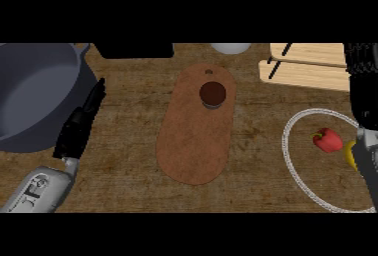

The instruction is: Pick the bell pepper from the placemat and place it in the tiered shelf

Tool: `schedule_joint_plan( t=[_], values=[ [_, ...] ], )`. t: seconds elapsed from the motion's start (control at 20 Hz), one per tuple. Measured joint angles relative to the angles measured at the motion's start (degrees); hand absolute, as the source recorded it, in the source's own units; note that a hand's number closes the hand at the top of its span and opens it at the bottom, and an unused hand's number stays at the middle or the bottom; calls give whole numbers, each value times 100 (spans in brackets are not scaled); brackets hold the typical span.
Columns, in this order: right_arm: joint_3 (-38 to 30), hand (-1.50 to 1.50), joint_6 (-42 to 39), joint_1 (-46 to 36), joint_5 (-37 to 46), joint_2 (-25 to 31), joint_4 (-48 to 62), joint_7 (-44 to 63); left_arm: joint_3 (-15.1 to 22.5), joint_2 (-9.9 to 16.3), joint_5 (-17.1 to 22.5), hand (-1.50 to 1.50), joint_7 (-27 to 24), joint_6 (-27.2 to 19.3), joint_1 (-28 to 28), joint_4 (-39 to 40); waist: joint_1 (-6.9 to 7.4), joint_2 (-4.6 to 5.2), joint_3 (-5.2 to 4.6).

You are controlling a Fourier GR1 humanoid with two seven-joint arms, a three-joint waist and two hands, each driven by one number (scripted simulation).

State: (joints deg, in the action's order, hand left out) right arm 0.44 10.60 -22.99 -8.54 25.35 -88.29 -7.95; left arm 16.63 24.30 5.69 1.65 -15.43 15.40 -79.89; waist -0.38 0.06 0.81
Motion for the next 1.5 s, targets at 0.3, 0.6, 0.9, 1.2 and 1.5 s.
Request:
schedule_joint_plan(
  t=[0.3, 0.6, 0.9, 1.2, 1.5],
  values=[
    [-649, 150, -1719, 338, -644, 1016, 461, -1202, -358, -183, 622, 0, 406, 82, -534, 276, 53, 50, -39],
    [-923, -150, -2607, 763, -132, 2079, 2030, -2009, -419, -529, 1125, 0, 748, 227, -843, 497, 199, 173, -42],
    [-804, -150, -3692, 768, 223, 2737, 3239, -3389, -557, -459, 1401, 0, 886, 517, -886, 509, 322, 138, -31],
    [-321, -150, -3842, 792, 748, 3493, 3506, -3867, -615, -459, 1469, 0, 958, 568, -949, 505, 281, 78, -39],
    [275, -150, -3591, 768, 1333, 3844, 3318, -4076, -698, -426, 1462, 0, 1055, 558, -1047, 470, 192, 26, -58]
  ],
)
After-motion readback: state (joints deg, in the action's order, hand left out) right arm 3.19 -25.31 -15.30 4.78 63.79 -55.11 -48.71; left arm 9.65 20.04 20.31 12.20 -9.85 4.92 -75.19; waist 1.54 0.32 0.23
